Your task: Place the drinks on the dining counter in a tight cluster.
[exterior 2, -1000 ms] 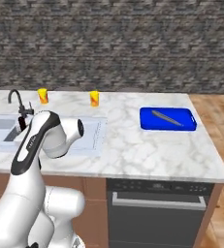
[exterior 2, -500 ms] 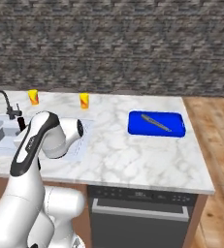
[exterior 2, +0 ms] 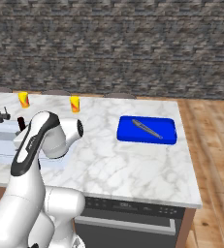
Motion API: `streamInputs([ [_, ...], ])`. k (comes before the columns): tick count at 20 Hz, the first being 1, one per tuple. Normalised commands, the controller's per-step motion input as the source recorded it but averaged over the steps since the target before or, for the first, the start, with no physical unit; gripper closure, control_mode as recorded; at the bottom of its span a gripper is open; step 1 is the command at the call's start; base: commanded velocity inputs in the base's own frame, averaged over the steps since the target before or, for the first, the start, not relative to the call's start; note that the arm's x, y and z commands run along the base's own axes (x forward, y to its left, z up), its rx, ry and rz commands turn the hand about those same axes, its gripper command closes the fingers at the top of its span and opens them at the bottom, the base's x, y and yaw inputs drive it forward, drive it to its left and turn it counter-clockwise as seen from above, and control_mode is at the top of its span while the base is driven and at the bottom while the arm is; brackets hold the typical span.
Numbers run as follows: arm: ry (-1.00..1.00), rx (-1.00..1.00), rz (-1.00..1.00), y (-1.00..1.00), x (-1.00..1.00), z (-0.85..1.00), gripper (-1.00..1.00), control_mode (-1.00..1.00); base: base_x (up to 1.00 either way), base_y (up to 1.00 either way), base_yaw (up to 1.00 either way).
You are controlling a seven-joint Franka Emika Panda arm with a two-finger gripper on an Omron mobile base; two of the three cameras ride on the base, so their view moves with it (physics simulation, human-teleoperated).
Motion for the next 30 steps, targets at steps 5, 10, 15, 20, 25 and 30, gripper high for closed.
streamInputs([
  [5, 0.00, 0.00, 0.00, 0.00, 0.00, 0.00, 1.00, 1.00, 0.00, -0.01, 0.00],
  [10, 0.00, 0.00, 0.00, 0.00, 0.00, 0.00, 1.00, 1.00, 0.00, 0.00, 0.00],
  [15, 0.00, 0.00, 0.00, 0.00, 0.00, 0.00, 1.00, 1.00, 0.06, -0.05, 0.00],
  [20, 0.01, 0.05, 0.01, -0.22, 0.32, -0.02, 1.00, -1.00, 0.05, -0.04, 0.00],
  [25, 0.03, 0.15, 0.07, -0.46, 0.49, -0.07, 1.00, -1.00, 0.00, 0.00, 0.00],
  [30, 0.05, 0.15, 0.10, -0.56, 0.43, -0.06, 1.00, -1.00, 0.00, 0.00, 0.00],
])
